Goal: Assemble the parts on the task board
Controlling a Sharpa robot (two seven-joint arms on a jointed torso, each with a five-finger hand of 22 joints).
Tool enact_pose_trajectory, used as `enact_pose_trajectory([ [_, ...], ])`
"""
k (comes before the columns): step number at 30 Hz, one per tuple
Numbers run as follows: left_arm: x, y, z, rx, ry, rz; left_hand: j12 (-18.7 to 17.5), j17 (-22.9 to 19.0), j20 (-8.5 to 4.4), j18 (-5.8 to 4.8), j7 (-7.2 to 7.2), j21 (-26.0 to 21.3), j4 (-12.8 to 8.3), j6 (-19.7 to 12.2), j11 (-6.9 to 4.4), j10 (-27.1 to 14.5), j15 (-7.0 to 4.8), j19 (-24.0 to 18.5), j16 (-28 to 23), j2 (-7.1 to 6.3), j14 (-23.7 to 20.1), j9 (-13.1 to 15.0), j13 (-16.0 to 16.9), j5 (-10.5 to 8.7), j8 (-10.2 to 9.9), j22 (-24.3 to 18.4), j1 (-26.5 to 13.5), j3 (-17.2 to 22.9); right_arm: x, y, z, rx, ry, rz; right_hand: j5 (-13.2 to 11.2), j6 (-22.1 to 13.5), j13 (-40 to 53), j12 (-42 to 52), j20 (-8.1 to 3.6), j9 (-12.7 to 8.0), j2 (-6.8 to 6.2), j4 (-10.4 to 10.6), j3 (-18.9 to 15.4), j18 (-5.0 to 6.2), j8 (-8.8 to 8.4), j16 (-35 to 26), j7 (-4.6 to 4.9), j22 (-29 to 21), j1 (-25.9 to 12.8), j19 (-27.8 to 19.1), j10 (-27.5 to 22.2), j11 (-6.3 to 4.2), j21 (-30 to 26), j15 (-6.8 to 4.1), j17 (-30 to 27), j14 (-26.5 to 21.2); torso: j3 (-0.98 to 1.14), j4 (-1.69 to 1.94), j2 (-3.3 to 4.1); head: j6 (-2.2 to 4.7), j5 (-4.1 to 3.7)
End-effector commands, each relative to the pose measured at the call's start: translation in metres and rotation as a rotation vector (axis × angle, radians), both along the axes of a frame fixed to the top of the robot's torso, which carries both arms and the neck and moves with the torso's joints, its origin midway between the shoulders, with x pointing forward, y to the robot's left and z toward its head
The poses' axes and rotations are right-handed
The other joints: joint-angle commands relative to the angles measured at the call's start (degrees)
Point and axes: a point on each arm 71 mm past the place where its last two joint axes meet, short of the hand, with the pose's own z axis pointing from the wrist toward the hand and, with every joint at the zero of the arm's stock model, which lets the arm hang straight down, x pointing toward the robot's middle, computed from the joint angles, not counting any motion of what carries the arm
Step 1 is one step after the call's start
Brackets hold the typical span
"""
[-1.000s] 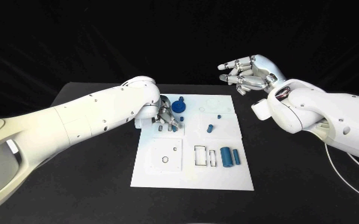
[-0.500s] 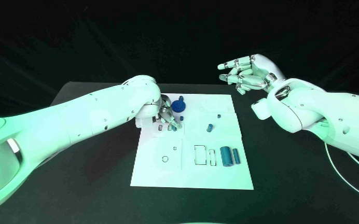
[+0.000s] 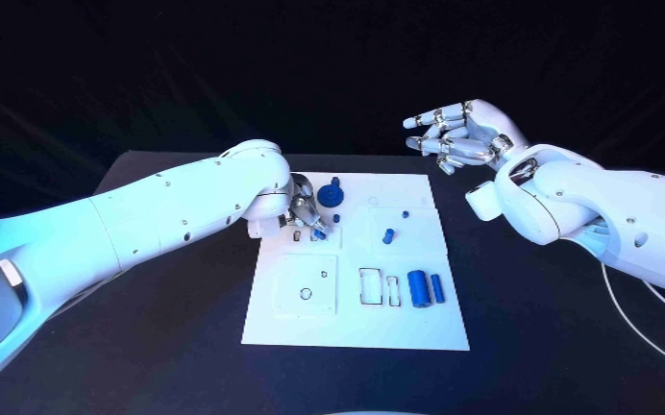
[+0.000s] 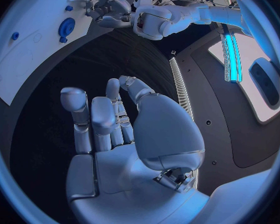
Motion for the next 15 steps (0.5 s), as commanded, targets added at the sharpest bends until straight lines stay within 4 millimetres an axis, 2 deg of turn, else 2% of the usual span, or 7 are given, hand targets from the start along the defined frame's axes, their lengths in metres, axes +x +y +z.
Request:
enact_pose_trajectory([
  [1, -0.0007, -0.0001, 0.0035, -0.057, -0.033, 0.045, 0.06, 15.09, 0.25, -0.38, -0.20, 0.37, -9.16, 0.11, 0.12, 0.59, 0.16, 1.80, 0.14, 0.09, 6.02, 0.53, 0.34, -0.08, 0.52, 6.30, -1.18, 9.74, -0.0001, 0.0012, -0.0009, -0.009, 0.003, 0.015, -0.31, -0.17, -0.10, -0.19, -0.09, 0.01, -0.14, -0.04, 0.34, 0.89, 0.13, -0.31, 0.12, -0.40, -0.39, -0.59, -0.46, -0.11, -0.56, 0.00, -0.17, 0.35, 0.03, 0.13, -0.04, 0.09, -0.02],
  [4, -0.0019, 0.0011, 0.0047, -0.067, -0.046, 0.054, 0.43, 15.09, 0.21, -0.45, -0.31, 0.60, -9.33, 0.13, 0.09, 0.89, 0.10, 1.97, 0.14, -0.03, 6.02, 0.87, 0.66, -0.09, 0.85, 6.62, -1.63, 10.28, 0.0002, 0.0009, -0.0012, -0.008, 0.004, 0.013, -0.33, -0.18, -0.12, -0.21, -0.09, 0.01, -0.14, -0.02, 0.38, 0.92, 0.12, -0.37, 0.13, -0.55, -0.43, -0.67, -0.48, -0.10, -0.65, 0.01, -0.21, 0.33, -0.02, 0.13, 0.01, 0.15, 0.04],
  [11, -0.0044, 0.0060, 0.0036, -0.039, -0.085, 0.050, 0.39, 15.09, 0.12, -0.47, -0.40, 0.65, -9.71, -0.03, -0.01, 0.90, 0.00, 2.03, 0.14, -0.18, 6.02, 1.49, 0.50, -0.10, 1.39, 6.73, -2.27, 11.36, 0.0006, 0.0007, -0.0020, -0.006, 0.010, 0.011, -0.38, -0.21, -0.16, -0.23, -0.07, 0.00, -0.13, 0.06, 0.50, 0.94, 0.11, -0.45, 0.16, -0.72, -0.59, -0.79, -0.53, -0.06, -0.77, 0.04, -0.23, 0.27, 0.06, 0.08, 0.00, 0.00, 0.32],
  [15, -0.0058, 0.0086, 0.0021, -0.017, -0.110, 0.043, 0.38, 15.09, 0.10, -0.49, -0.42, 0.71, -9.81, -0.08, -0.03, 0.89, -0.02, 2.07, 0.14, -0.26, 6.02, 1.65, 0.45, -0.11, 1.52, 6.82, -2.44, 11.60, 0.0007, 0.0001, -0.0023, -0.006, 0.013, 0.009, -0.42, -0.22, -0.19, -0.22, -0.06, 0.00, -0.13, 0.13, 0.57, 0.95, 0.10, -0.49, 0.18, -0.82, -0.71, -0.87, -0.55, -0.04, -0.85, 0.06, -0.23, 0.25, -0.04, 0.10, 0.00, -0.04, 0.38],
])
